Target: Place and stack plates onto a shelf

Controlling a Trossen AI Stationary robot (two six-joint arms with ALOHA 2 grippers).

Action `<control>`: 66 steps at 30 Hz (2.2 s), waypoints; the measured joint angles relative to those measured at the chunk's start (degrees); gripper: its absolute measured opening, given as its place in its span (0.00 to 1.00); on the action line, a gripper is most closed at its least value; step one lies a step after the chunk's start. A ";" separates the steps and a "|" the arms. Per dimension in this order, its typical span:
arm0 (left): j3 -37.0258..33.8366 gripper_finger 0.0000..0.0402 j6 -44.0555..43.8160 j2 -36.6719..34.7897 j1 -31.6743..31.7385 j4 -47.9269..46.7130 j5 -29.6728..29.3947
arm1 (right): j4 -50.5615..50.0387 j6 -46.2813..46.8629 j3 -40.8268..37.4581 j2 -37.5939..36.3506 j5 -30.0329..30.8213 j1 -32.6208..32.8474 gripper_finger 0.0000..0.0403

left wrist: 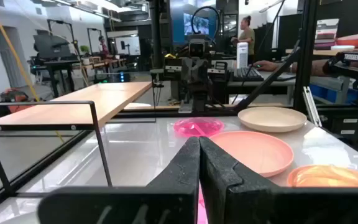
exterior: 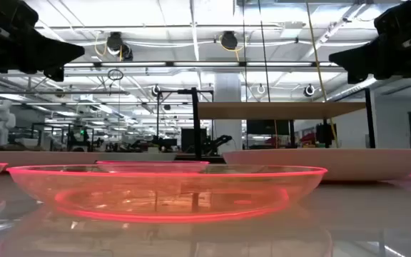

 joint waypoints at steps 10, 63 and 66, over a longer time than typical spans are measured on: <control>0.00 0.01 0.02 -0.01 0.00 0.02 0.00 | 0.01 0.02 -0.01 0.00 0.01 -0.02 0.00; 0.01 0.01 0.01 0.00 0.00 0.01 -0.01 | 0.04 -0.69 0.00 0.00 0.36 -0.06 0.00; 0.01 0.01 0.00 -0.01 0.00 0.02 0.00 | 0.04 -1.53 -0.01 -0.01 1.33 -0.07 0.00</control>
